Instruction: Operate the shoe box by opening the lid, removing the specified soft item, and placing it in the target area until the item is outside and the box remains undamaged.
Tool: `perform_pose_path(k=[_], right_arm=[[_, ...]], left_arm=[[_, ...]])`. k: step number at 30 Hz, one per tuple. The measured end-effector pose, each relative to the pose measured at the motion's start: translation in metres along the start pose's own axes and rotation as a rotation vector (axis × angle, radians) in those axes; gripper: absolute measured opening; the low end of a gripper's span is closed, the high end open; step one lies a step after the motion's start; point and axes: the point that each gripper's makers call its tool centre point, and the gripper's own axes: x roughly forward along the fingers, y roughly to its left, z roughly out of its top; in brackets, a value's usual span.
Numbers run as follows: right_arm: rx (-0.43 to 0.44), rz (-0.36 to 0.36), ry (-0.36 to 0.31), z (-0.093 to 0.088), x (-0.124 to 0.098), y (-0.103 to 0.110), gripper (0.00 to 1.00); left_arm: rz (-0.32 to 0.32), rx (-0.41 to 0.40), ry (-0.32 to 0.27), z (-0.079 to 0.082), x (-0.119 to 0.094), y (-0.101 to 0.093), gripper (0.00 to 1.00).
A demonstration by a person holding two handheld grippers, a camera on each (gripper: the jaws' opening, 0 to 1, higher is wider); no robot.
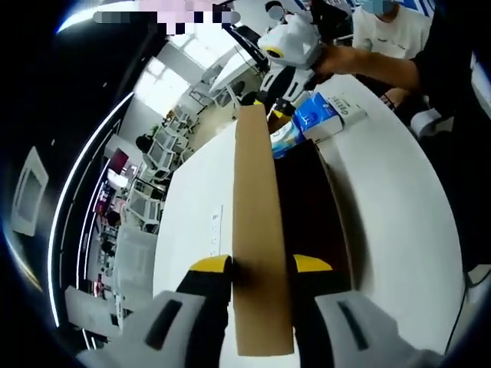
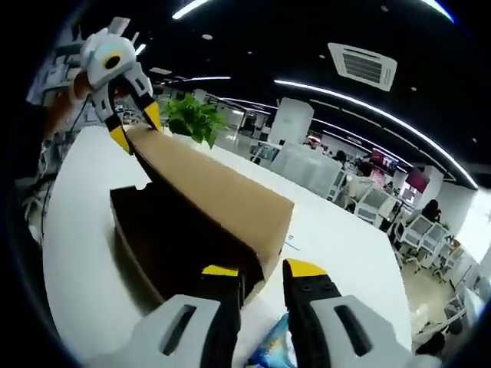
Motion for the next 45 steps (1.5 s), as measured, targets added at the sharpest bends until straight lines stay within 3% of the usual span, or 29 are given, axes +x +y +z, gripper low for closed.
perform_pose_path(k=[2, 6, 7, 9, 11, 14, 18, 21, 32, 45], right_arm=[[-0.110, 0.018, 0.007, 0.000, -0.012, 0.003, 0.25], [-0.208, -0.007, 0.045, 0.004, -0.035, -0.001, 0.33], [-0.244, -0.016, 0.052, 0.007, -0.038, -0.003, 0.35], [-0.430, -0.026, 0.034, 0.027, -0.046, 0.003, 0.38], [-0.501, -0.004, 0.028, 0.039, -0.048, 0.015, 0.41], [-0.596, 0.042, 0.010, 0.058, -0.046, 0.036, 0.43], [-0.706, 0.082, 0.038, 0.074, -0.033, 0.050, 0.43], [-0.762, 0.103, 0.083, 0.074, -0.022, 0.052, 0.43], [-0.839, 0.165, 0.094, 0.086, 0.007, 0.068, 0.42], [-0.818, 0.232, 0.130, 0.070, 0.015, 0.076, 0.29]], left_arm=[[0.005, -0.002, -0.007, 0.001, -0.001, 0.000, 0.30], [0.008, 0.009, -0.008, 0.002, -0.001, -0.003, 0.30], [0.012, 0.008, -0.007, 0.001, -0.001, -0.002, 0.30], [0.014, 0.005, -0.015, 0.001, -0.001, -0.003, 0.30], [0.014, -0.002, -0.026, 0.001, -0.002, -0.004, 0.30], [0.016, -0.002, -0.030, 0.002, -0.003, -0.005, 0.30], [0.019, 0.001, -0.032, 0.002, -0.003, -0.006, 0.30], [0.021, -0.003, -0.035, 0.003, -0.003, -0.007, 0.30], [0.031, 0.017, -0.020, 0.003, -0.001, -0.009, 0.30], [0.033, 0.032, -0.016, 0.002, -0.002, -0.014, 0.30]])
